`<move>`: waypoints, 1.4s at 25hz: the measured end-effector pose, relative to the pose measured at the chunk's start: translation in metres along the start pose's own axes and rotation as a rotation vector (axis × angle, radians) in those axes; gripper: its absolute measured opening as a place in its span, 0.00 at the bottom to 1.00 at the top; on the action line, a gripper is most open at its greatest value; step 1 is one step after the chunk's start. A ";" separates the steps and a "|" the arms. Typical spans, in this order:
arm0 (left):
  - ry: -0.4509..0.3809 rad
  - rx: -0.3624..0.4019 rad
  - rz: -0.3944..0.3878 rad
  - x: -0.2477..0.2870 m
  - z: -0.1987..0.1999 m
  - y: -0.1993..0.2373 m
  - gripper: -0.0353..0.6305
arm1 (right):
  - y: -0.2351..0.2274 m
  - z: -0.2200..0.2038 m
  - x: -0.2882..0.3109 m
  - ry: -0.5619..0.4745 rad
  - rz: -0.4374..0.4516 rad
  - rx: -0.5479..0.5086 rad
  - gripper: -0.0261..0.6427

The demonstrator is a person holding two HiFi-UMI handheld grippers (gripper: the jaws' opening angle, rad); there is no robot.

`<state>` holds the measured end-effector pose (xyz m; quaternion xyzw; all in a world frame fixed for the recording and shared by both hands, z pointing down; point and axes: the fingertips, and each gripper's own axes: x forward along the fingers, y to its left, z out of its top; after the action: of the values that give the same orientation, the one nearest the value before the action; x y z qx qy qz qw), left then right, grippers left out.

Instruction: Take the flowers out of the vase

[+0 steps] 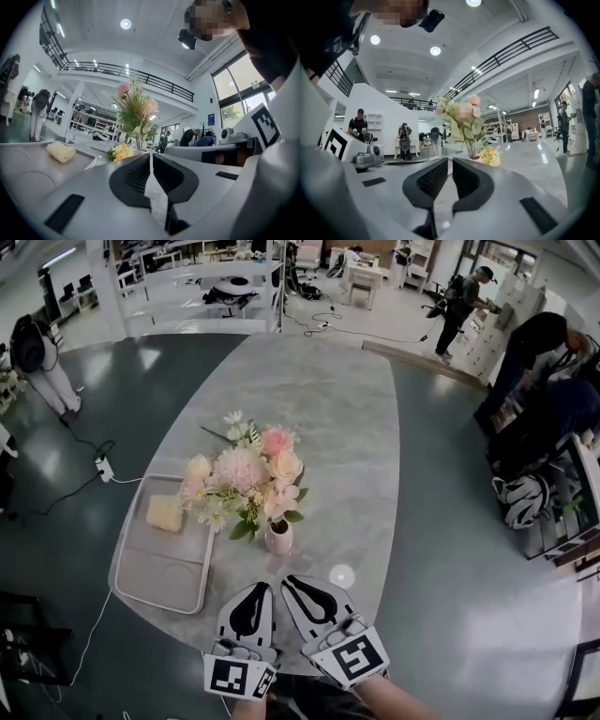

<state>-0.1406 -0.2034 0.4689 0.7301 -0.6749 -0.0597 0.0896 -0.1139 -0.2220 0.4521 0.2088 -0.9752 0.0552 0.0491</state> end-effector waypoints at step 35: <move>-0.077 0.075 0.101 0.042 0.006 0.039 0.10 | -0.048 0.015 0.056 -0.075 -0.193 -0.097 0.21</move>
<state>-0.1768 -0.2481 0.4733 0.6952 -0.7154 -0.0578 0.0387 -0.1461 -0.2904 0.4481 0.3012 -0.9531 -0.0052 0.0277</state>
